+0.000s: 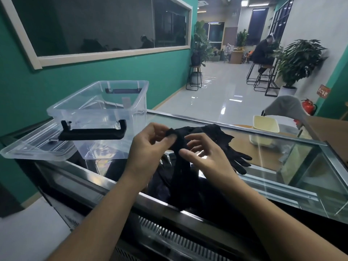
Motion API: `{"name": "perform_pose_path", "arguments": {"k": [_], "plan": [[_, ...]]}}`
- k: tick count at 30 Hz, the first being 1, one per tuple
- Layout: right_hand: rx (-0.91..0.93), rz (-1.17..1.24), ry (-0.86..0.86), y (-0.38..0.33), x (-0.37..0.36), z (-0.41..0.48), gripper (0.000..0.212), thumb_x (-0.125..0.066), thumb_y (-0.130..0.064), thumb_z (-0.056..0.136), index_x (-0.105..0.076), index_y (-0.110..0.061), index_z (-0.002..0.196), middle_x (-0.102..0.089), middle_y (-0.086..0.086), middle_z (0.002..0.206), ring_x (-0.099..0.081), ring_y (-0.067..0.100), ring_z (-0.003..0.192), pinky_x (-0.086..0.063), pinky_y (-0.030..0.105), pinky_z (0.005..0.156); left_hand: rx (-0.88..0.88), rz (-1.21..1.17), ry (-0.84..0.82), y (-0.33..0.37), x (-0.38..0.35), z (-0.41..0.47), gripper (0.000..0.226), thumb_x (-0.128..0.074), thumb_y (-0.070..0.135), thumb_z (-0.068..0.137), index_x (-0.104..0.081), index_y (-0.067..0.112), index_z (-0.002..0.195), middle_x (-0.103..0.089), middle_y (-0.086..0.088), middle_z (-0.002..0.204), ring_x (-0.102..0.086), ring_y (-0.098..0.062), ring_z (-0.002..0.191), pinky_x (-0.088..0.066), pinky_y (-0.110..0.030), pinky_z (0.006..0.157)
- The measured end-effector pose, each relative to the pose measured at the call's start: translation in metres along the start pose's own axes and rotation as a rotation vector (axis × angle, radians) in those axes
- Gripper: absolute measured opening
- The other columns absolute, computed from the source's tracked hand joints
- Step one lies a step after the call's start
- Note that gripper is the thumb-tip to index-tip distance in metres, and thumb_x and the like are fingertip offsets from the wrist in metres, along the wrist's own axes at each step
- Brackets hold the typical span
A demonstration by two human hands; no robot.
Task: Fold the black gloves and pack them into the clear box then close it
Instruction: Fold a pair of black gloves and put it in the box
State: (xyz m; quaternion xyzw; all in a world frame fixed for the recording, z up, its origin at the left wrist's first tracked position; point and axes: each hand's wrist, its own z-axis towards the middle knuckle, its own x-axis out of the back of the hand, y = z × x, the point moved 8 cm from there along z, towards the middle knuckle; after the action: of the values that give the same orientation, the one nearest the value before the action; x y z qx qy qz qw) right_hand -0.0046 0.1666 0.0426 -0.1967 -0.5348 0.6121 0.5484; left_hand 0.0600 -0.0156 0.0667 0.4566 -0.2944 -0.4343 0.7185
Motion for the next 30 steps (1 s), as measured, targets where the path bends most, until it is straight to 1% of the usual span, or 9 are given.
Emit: {"name": "perform_pose_path", "arguments": {"k": [4,7,9,13,17,21,24,27,30], "plan": [[0.001,0.005,0.051,0.004,0.010,0.005,0.039,-0.076,-0.020,0.089,-0.064,-0.038,0.122,-0.075,-0.008,0.110,-0.070,0.013,0.100,-0.056,0.031,0.088,-0.183,0.199,-0.066,0.040,-0.013,0.013,0.021,-0.084,0.017,0.092,-0.076,0.037,0.089,-0.079,0.012,0.088,-0.072,-0.013,0.087,-0.056,-0.031,0.077],[0.012,-0.052,0.155,0.003,0.019,0.006,0.035,-0.079,-0.023,0.090,-0.063,-0.034,0.119,-0.074,-0.012,0.107,-0.069,0.006,0.097,-0.054,0.019,0.082,-0.290,0.335,-0.056,0.059,-0.016,0.018,0.014,-0.085,0.017,0.091,-0.080,0.029,0.096,-0.076,0.018,0.084,-0.066,-0.004,0.079,-0.044,-0.013,0.067],[0.004,-0.053,0.247,0.006,0.027,0.007,0.032,-0.082,-0.024,0.089,-0.061,-0.032,0.112,-0.072,-0.012,0.102,-0.067,0.007,0.091,-0.056,0.023,0.079,-0.319,0.382,-0.050,0.064,-0.016,0.023,0.011,-0.086,0.017,0.090,-0.082,0.024,0.098,-0.075,0.018,0.082,-0.062,0.000,0.073,-0.040,-0.007,0.067],[-0.077,0.011,0.365,0.020,0.041,0.010,0.031,-0.078,-0.014,0.082,-0.059,-0.030,0.101,-0.065,0.000,0.093,-0.064,0.024,0.085,-0.061,0.050,0.080,-0.321,0.440,-0.042,0.064,-0.015,0.031,0.010,-0.088,0.020,0.088,-0.083,0.024,0.096,-0.076,0.015,0.083,-0.061,-0.004,0.071,-0.040,-0.007,0.066],[-0.065,0.011,0.424,0.018,0.046,0.008,0.033,-0.076,-0.007,0.079,-0.058,-0.027,0.099,-0.061,0.000,0.095,-0.057,0.018,0.083,-0.053,0.037,0.077,-0.345,0.523,-0.021,0.069,-0.015,0.035,0.010,-0.088,0.022,0.087,-0.082,0.023,0.095,-0.075,0.017,0.081,-0.063,-0.015,0.071,-0.043,-0.009,0.066],[-0.013,-0.060,0.481,0.009,0.051,0.004,0.033,-0.075,-0.008,0.081,-0.057,-0.027,0.102,-0.061,0.000,0.105,-0.060,0.019,0.092,-0.050,0.030,0.081,-0.177,0.569,0.031,0.061,-0.013,0.043,0.010,-0.082,0.030,0.092,-0.074,0.024,0.090,-0.072,0.012,0.074,-0.066,-0.007,0.065,-0.051,-0.017,0.065],[-0.008,0.037,0.400,0.003,0.046,0.005,0.023,-0.073,-0.004,0.087,-0.060,-0.020,0.099,-0.064,0.005,0.089,-0.059,0.016,0.079,-0.049,0.025,0.072,0.010,0.483,0.065,0.051,-0.008,0.049,0.009,-0.073,0.026,0.095,-0.066,0.020,0.095,-0.076,0.002,0.079,-0.070,-0.013,0.067,-0.053,-0.030,0.069],[-0.029,0.259,0.187,0.001,0.027,0.008,0.009,-0.067,-0.001,0.095,-0.064,-0.006,0.088,-0.059,0.010,0.069,-0.055,0.020,0.064,-0.048,0.029,0.063,0.149,0.378,0.079,0.045,-0.007,0.048,0.017,-0.066,0.021,0.098,-0.056,0.019,0.113,-0.076,-0.004,0.082,-0.066,-0.004,0.051,-0.046,-0.029,0.061],[-0.072,0.421,0.030,0.004,0.012,0.008,0.020,-0.062,-0.007,0.101,-0.062,0.006,0.085,-0.059,0.016,0.066,-0.053,0.029,0.061,-0.043,0.037,0.057,0.170,0.326,0.074,0.042,-0.008,0.045,0.031,-0.059,0.013,0.102,-0.050,0.028,0.127,-0.079,-0.006,0.085,-0.076,-0.011,0.058,-0.052,-0.030,0.063]]}}
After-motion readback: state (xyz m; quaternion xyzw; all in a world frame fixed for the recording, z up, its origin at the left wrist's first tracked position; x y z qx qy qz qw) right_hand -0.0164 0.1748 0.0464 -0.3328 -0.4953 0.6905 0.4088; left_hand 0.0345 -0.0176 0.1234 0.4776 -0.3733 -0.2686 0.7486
